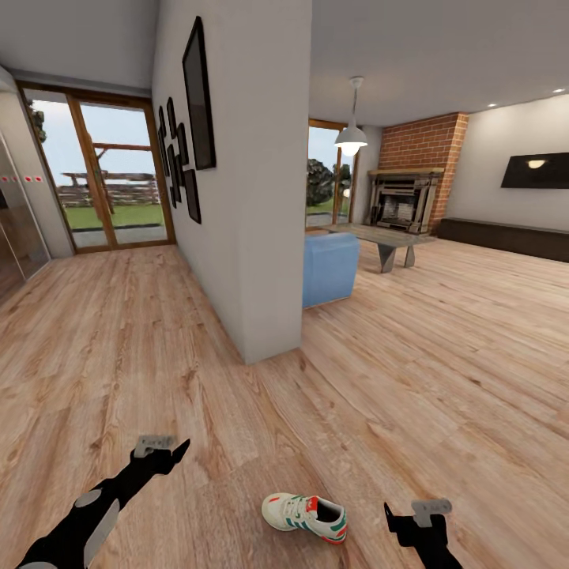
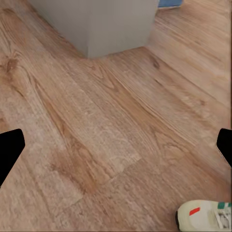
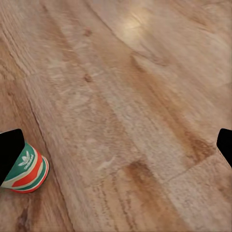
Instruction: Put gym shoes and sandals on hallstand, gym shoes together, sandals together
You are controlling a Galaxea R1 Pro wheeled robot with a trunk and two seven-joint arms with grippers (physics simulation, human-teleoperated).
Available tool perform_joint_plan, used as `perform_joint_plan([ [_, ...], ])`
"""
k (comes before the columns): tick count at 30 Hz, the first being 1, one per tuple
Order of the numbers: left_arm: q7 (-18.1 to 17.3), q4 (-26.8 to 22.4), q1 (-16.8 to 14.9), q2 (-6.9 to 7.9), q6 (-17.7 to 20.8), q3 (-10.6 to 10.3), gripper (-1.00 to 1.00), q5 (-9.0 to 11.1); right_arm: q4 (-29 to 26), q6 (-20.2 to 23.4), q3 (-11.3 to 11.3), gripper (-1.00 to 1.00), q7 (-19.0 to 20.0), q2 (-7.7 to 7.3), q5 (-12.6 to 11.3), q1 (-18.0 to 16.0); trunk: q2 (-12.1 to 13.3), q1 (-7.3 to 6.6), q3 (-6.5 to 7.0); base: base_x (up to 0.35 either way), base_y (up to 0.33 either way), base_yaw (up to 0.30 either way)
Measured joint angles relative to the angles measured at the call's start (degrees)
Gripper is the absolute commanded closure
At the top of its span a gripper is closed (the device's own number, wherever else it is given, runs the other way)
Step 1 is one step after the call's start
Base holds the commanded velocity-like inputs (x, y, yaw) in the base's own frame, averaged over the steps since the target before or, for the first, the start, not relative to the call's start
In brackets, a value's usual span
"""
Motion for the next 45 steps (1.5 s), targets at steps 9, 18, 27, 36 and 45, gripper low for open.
perform_joint_plan([
  [9,-0.45,-0.69,0.22,0.01,0.2,-0.06,-1.0,0.01,0.03,0.0,0.06,-1.0,-0.06,0.0,0.04,0.03,0.0,-0.02,0.0,0.075,0.0,0.0],
  [18,-0.52,-0.69,0.3,0.0,0.11,0.01,-1.0,0.08,0.04,0.0,0.03,-1.0,-0.07,0.01,0.03,0.02,0.0,0.0,0.0,0.079,0.0,0.0],
  [27,-0.55,-0.7,0.32,-0.01,0.06,0.02,-1.0,0.11,0.04,-0.01,0.03,-1.0,-0.08,0.0,0.05,0.02,0.0,-0.01,0.0,0.033,-0.002,0.0],
  [36,-0.55,-0.71,0.32,-0.01,0.05,0.02,-1.0,0.12,0.04,-0.01,0.02,-1.0,-0.1,0.0,0.0,0.01,0.0,-0.01,0.0,0.115,-0.03,0.0],
  [45,-0.6,-0.79,0.3,-0.01,-0.03,0.02,-1.0,0.12,0.09,-0.01,0.01,-1.0,-0.14,0.0,-0.02,0.0,0.0,0.0,0.0,0.082,-0.006,0.0],
])
